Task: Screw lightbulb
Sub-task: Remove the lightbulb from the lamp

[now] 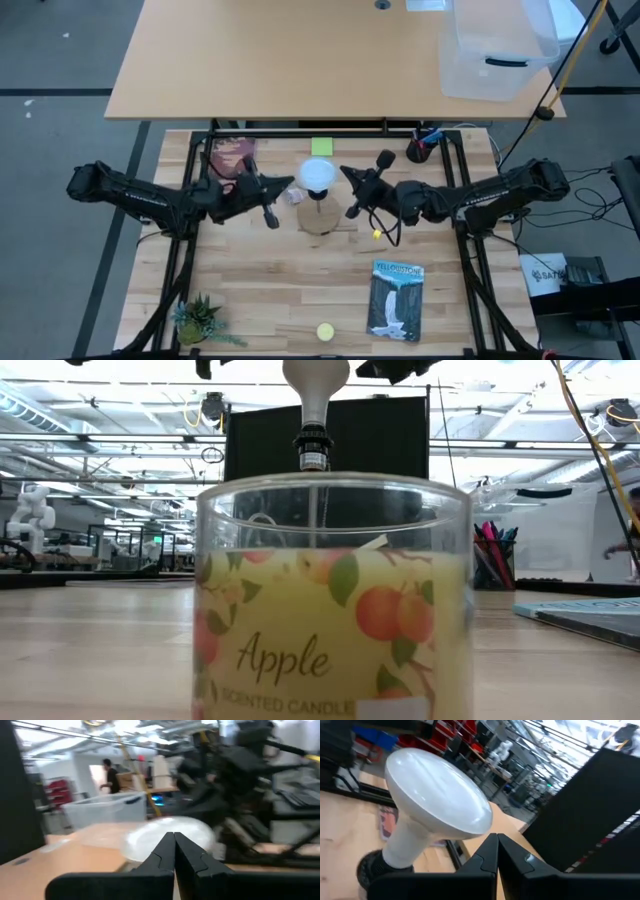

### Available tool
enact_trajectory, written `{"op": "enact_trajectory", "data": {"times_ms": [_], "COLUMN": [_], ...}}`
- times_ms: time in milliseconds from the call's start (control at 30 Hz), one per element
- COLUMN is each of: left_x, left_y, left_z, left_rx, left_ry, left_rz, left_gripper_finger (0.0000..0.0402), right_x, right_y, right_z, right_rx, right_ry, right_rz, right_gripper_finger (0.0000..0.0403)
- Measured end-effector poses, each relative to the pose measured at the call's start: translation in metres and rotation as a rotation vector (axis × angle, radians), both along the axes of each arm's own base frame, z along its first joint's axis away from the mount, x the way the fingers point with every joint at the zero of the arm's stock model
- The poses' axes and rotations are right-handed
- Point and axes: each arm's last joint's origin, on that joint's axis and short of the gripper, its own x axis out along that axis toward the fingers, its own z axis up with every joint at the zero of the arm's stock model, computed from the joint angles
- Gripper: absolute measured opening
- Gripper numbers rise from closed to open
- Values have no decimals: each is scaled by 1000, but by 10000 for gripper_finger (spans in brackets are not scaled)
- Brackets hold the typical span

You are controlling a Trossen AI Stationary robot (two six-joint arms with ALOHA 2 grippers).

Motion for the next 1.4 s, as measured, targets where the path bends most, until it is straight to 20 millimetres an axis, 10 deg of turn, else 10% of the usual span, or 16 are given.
{"op": "enact_trajectory", "data": {"times_ms": [367,1400], "left_x": [1,10], "left_y": [27,13], "left_z": [1,-9], "left_rx": [-48,-85], "left_ry": [-27,19], "left_rz": [106,-132], "left_gripper_finger": [0,0], "right_x": [-2,8], "right_y": [32,2], "right_z": [2,-5], "right_rx": [18,42], "right_ry": [-40,-44], "right_rz": [167,73], "right_gripper_finger": [0,0]}}
